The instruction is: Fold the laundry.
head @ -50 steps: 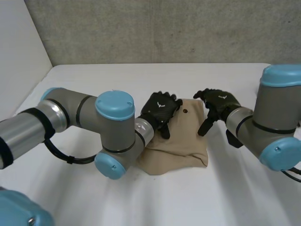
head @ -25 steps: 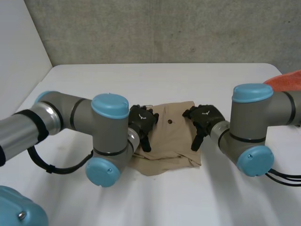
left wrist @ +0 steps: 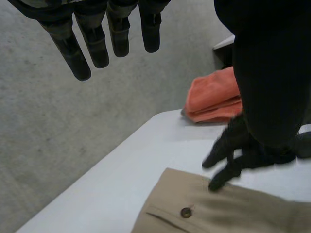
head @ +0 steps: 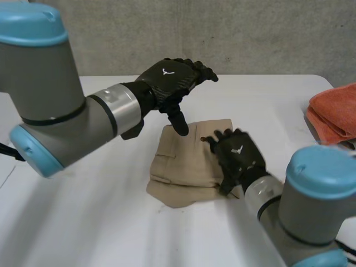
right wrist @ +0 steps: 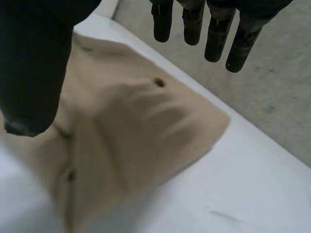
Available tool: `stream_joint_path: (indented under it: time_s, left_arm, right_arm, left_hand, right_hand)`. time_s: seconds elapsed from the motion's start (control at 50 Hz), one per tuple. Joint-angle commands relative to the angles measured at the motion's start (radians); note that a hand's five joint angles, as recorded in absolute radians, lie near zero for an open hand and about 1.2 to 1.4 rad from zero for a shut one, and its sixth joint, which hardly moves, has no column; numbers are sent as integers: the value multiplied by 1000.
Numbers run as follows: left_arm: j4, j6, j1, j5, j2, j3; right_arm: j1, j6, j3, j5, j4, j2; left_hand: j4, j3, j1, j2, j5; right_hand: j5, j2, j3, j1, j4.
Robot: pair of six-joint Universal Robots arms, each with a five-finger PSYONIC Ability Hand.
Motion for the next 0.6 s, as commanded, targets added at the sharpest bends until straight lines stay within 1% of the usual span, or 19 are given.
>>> stream_joint_path:
  time_s: [0.02, 0.18, 0.34, 0.44, 0.54, 0.56, 0.6]
  left_arm:
    - [-24, -18, 10, 29, -4, 16]
    - [-26, -17, -2, 31, -4, 2]
    - [-26, -17, -2, 29, -4, 0]
    - [-26, -17, -2, 29, -4, -1]
    - [-26, -18, -2, 29, -3, -1]
    - [-26, -17, -2, 29, -3, -3]
    - [-26, -17, -2, 29, -3, -3]
  right_arm:
    - [34, -13, 11, -4, -111, 115]
    - [34, -57, -35, 0, -161, 209]
    - [34, -105, -72, -3, -221, 250]
    - [33, -108, -117, -4, -229, 284]
    - [33, -108, -163, -4, -230, 313]
    - [33, -106, -179, -6, -229, 324]
    - [33, -102, -196, -7, -227, 333]
  left_hand:
    - [8, 1, 2, 7, 17]
    - [5, -2, -1, 4, 14]
    - [5, -2, -1, 4, 14]
    - [5, -2, -1, 4, 14]
    - [2, -5, -4, 1, 11]
    - [2, -5, -4, 1, 11]
    - [2, -5, -4, 1, 11]
  right_hand:
    - [-50, -23, -32, 30, -58]
    - [-50, -23, -32, 30, -58]
    - [-50, -23, -32, 30, -58]
    - [78, 105, 96, 158, 69]
    - [271, 298, 289, 351, 263]
    - [402, 430, 420, 483, 394]
    - [576, 603, 594, 656, 567]
